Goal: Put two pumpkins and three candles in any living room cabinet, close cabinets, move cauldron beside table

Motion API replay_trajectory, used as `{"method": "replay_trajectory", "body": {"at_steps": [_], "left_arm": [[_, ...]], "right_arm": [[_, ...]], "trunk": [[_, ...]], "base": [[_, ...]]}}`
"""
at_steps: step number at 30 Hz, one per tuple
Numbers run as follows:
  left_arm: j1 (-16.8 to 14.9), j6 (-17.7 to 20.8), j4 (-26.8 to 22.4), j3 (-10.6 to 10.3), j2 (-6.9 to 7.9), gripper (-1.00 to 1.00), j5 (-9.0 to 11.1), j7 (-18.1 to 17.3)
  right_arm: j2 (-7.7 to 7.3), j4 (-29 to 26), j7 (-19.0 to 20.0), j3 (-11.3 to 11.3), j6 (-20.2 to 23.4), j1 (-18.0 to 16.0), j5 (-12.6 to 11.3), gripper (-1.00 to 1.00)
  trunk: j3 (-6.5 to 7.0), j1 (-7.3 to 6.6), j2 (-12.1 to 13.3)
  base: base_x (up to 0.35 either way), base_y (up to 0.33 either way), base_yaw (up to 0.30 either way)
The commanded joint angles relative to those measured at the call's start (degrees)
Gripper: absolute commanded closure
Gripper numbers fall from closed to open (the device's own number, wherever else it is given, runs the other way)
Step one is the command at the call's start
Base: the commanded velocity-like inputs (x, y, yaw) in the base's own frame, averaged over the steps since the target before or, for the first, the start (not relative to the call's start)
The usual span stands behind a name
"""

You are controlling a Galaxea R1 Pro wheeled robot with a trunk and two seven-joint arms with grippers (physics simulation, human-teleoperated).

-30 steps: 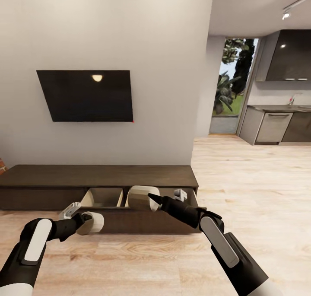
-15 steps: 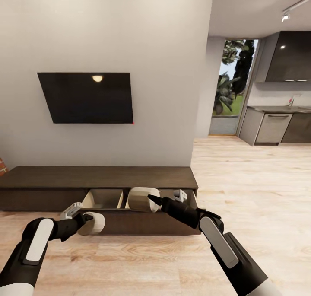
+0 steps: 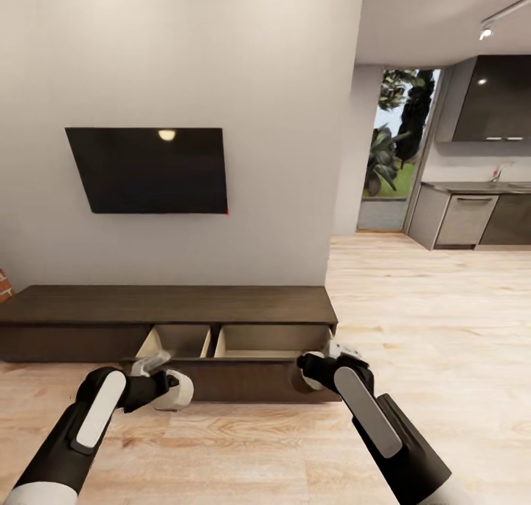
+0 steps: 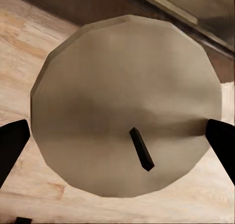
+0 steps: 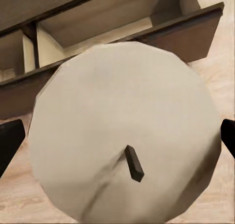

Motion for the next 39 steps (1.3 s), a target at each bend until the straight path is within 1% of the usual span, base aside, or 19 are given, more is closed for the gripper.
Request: {"method": "replay_trajectory", "body": {"at_steps": [1, 2, 3, 4, 6, 8, 9, 12, 14, 15, 20, 25, 39], "left_arm": [[-0.1, 0.1, -0.1, -1.6, -0.6, 1.0, 0.4, 2.5], [-0.1, 0.1, -0.1, -2.7, -1.34, 1.0, 0.2, 4.2], [-0.1, 0.0, -0.1, -3.8, -2.55, 1.0, 0.0, 6.7], [-0.1, 0.0, -0.1, -4.2, -3.34, 1.0, 0.0, 8.0], [-0.1, -0.1, -0.1, -4.8, -4.74, 1.0, 0.0, 9.9], [-0.1, -0.3, 0.3, -6.1, -5.62, 1.0, 0.0, 10.8], [-0.1, -0.4, 0.6, -6.7, -5.78, 1.0, 0.0, 10.9], [-0.1, -2.0, 1.4, -8.3, -5.99, 1.0, 0.0, 11.2], [-0.1, -2.8, 1.5, -9.6, -6.01, 1.0, 0.0, 11.2], [-0.1, -3.0, 1.5, -10.6, -5.99, 1.0, 0.1, 11.1], [-0.1, -3.3, 0.8, -11.9, -5.88, 1.0, 0.2, 10.3], [-0.1, -3.3, 0.4, -12.6, -5.85, 1.0, 0.1, 10.6], [-0.1, -3.2, 0.4, -12.7, -5.79, 1.0, 0.1, 10.2]], "right_arm": [[0.98, 1.0, -1.5, 0.7, 0.1, -0.2, 0.0, 1.0], [2.01, 2.2, -2.4, 1.3, 0.2, -0.3, 0.1, 1.0], [3.38, 3.7, -3.7, 2.3, 0.2, -0.5, 0.1, 1.0], [4.1, 4.4, -4.6, 2.9, 0.2, -0.7, 0.1, 1.0], [5.14, 5.5, -5.8, 4.7, 0.0, -1.3, 0.1, 1.0], [5.84, 6.9, -6.5, 6.4, -0.2, -1.8, 0.1, 1.0], [6.01, 7.6, -6.4, 6.8, -0.3, -1.7, 0.0, 1.0], [6.29, 10.7, -5.8, 7.3, -1.7, -1.7, -0.2, 1.0], [6.3, 11.6, -5.7, 7.4, -3.9, -1.7, -0.4, 1.0], [6.33, 11.8, -5.6, 7.5, -5.1, -1.7, -0.5, 1.0], [6.28, 12.3, -5.6, 8.2, -6.4, -1.7, -0.5, 1.0], [6.28, 12.4, -5.6, 8.3, -6.3, -1.7, -0.6, 1.0], [6.27, 12.5, -5.6, 8.3, -6.3, -1.7, -0.8, 1.0]], "trunk": [[0.12, -0.22, 0.4], [0.3, -0.44, 0.8], [0.48, -0.66, 1.2], [0.66, -0.88, 1.6], [1.02, -1.32, 2.4], [1.38, -1.76, 3.2], [1.56, -1.98, 3.6], [2.1, -2.64, 4.8], [2.45, -3.08, 5.6], [2.45, -3.08, 5.6], [2.45, -3.08, 5.6], [2.45, -3.08, 5.6], [2.45, -3.08, 5.6]], "base": [[0.0, 0.0, 0.0], [0.0, 0.0, 0.0], [0.0, 0.0, 0.0], [0.0, 0.0, 0.0], [0.0, 0.0, 0.0], [0.0, 0.0, 0.0], [0.0, 0.0, 0.0], [0.0, 0.0, 0.0], [0.0, 0.0, 0.0], [0.0, 0.0, 0.0], [0.004, 0.0, 0.0], [0.212, 0.0, 0.0], [0.324, 0.002, 0.0]]}}
